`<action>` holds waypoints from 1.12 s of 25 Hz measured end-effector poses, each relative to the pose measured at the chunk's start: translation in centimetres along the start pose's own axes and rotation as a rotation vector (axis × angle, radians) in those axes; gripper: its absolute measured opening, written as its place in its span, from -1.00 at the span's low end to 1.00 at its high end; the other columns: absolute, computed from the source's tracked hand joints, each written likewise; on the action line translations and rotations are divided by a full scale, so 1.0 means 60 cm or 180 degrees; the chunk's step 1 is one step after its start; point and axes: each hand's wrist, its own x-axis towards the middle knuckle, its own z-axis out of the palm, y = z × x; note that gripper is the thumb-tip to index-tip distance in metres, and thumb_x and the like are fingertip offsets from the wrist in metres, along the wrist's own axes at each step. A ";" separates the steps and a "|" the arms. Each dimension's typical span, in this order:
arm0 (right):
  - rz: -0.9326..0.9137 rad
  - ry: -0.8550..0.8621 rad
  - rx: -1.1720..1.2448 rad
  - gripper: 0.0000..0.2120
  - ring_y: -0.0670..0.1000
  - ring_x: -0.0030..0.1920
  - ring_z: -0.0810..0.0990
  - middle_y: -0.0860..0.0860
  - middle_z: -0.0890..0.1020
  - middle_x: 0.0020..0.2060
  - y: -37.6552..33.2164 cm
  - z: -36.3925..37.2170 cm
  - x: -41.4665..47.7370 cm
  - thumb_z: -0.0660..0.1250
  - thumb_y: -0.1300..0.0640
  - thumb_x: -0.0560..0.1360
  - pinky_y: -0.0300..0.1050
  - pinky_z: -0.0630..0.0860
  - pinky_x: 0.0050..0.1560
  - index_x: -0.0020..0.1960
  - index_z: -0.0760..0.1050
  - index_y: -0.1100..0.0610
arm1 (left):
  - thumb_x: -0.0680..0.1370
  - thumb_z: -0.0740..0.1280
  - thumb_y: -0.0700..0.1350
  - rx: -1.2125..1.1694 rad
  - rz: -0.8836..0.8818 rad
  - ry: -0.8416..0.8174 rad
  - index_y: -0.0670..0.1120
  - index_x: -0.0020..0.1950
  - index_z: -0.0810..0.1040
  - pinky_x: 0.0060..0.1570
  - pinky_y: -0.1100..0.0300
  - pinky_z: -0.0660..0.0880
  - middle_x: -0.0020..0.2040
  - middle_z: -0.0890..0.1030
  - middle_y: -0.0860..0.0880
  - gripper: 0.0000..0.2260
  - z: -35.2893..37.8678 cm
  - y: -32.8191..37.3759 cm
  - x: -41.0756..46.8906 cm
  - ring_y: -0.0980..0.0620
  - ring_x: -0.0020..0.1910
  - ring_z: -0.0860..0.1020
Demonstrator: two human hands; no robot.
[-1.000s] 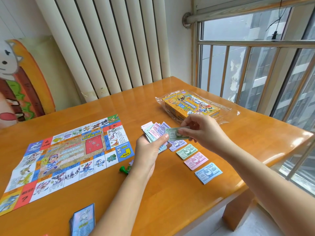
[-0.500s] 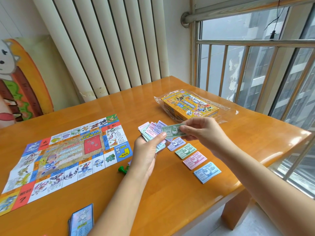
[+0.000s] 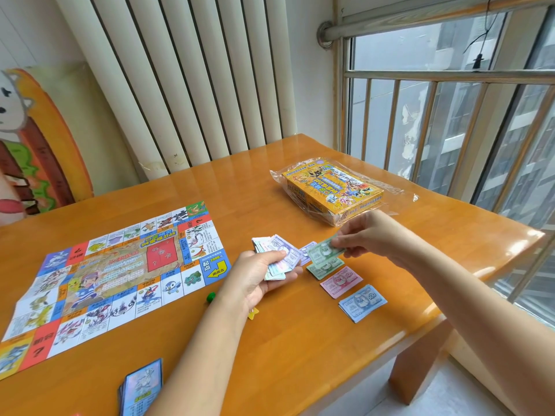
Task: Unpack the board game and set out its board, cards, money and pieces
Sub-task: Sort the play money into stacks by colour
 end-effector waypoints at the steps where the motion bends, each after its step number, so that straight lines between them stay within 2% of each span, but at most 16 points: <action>1: 0.0033 -0.0058 -0.0065 -0.94 -0.08 -0.43 0.59 0.06 0.67 -0.37 0.003 0.001 0.002 0.49 0.26 0.38 -0.30 0.54 -0.38 -0.19 0.65 0.24 | 0.54 0.27 -0.37 0.0027 -0.0085 -0.0024 -0.36 0.02 0.47 -0.40 0.12 0.62 -0.22 0.65 -0.29 -0.91 0.000 0.000 0.000 -0.16 -0.36 0.66; 9: 0.0168 -0.0227 -0.0503 -0.91 -0.11 -0.46 0.59 -0.01 0.65 -0.44 0.007 0.004 0.020 0.51 0.25 0.38 -0.35 0.46 -0.44 -0.15 0.65 0.26 | 0.53 0.27 -0.39 0.0132 -0.0365 -0.0086 -0.40 0.21 0.40 -0.43 0.08 0.61 -0.09 0.61 -0.37 -0.73 0.002 -0.006 0.002 -0.20 -0.35 0.66; 17: 0.0193 -0.0174 -0.0901 -0.95 -0.16 -0.47 0.58 -0.01 0.67 -0.36 0.013 0.018 0.026 0.51 0.21 0.39 -0.33 0.47 -0.39 -0.21 0.65 0.15 | 0.51 0.29 -0.40 0.0087 -0.0379 -0.0098 -0.38 0.22 0.38 -0.29 -0.02 0.62 -0.11 0.62 -0.35 -0.71 0.008 -0.011 0.003 -0.25 -0.24 0.65; 21: 0.0225 -0.0199 -0.0972 -0.95 -0.18 -0.45 0.58 -0.02 0.68 -0.32 0.011 0.019 0.026 0.51 0.20 0.39 -0.36 0.47 -0.39 -0.16 0.66 0.14 | 0.51 0.29 -0.40 0.0029 -0.0358 -0.0059 -0.36 0.25 0.36 -0.26 -0.05 0.62 -0.07 0.61 -0.36 -0.68 0.009 -0.012 0.003 -0.28 -0.18 0.64; 24: 0.0239 -0.0197 -0.0918 -0.95 -0.13 -0.35 0.61 0.00 0.69 -0.27 0.011 0.017 0.025 0.52 0.19 0.38 -0.33 0.52 -0.33 -0.18 0.67 0.11 | 0.51 0.29 -0.40 -0.0012 -0.0343 -0.0051 -0.35 0.23 0.37 -0.28 -0.05 0.61 -0.07 0.61 -0.37 -0.70 0.007 -0.011 0.004 -0.29 -0.18 0.64; 28: 0.0173 -0.0175 -0.1110 -0.91 -0.10 -0.33 0.61 0.03 0.69 -0.24 0.010 0.018 0.026 0.52 0.19 0.37 -0.31 0.53 -0.33 -0.13 0.67 0.15 | 0.52 0.28 -0.40 -0.0021 -0.0368 -0.0093 -0.33 0.09 0.43 -0.24 -0.07 0.60 -0.10 0.61 -0.35 -0.84 0.007 -0.010 0.003 -0.30 -0.12 0.63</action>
